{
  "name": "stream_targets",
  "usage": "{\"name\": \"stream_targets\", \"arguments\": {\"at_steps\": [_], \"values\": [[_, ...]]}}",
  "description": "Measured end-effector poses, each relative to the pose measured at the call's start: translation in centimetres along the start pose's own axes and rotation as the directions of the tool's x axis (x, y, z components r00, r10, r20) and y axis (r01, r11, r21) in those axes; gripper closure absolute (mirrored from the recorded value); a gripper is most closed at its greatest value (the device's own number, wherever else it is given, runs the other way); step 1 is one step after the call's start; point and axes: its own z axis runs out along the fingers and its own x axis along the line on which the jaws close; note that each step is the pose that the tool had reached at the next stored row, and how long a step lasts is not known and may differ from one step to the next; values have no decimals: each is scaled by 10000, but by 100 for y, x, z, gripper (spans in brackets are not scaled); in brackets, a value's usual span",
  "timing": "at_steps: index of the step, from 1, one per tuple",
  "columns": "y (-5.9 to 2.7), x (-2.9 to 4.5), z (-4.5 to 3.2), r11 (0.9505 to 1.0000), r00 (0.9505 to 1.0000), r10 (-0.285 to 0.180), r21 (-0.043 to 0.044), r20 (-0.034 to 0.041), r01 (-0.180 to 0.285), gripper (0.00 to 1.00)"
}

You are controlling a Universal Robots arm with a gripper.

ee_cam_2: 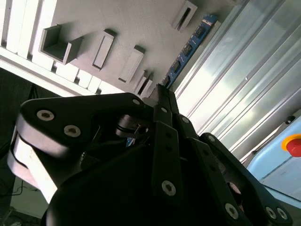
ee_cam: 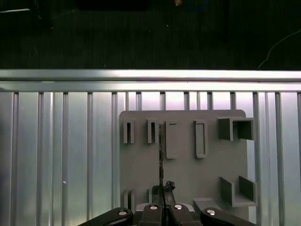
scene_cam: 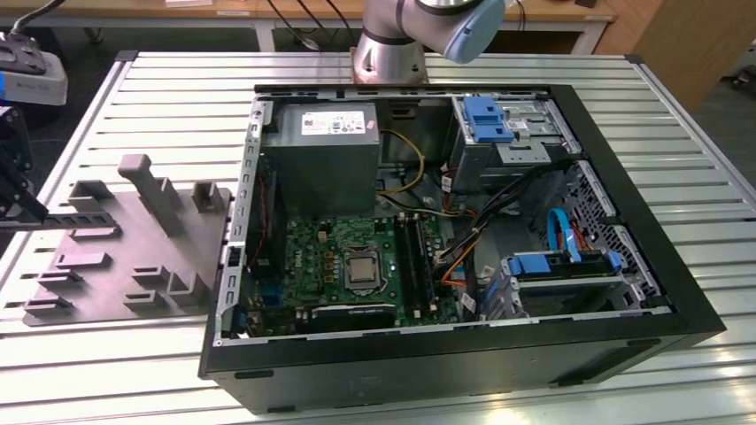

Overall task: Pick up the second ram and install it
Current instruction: 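Pick up the second ram and move it above second insertion slot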

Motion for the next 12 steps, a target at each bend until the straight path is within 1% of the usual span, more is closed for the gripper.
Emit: {"name": "stream_targets", "arguments": {"at_steps": [10,11,12], "values": [[6,-9,-195,10000,10000,0,0,0,0,89],[7,-11,-225,10000,10000,0,0,1,0,89],[9,-13,-270,10000,10000,-1,-1,0,1,89]]}}
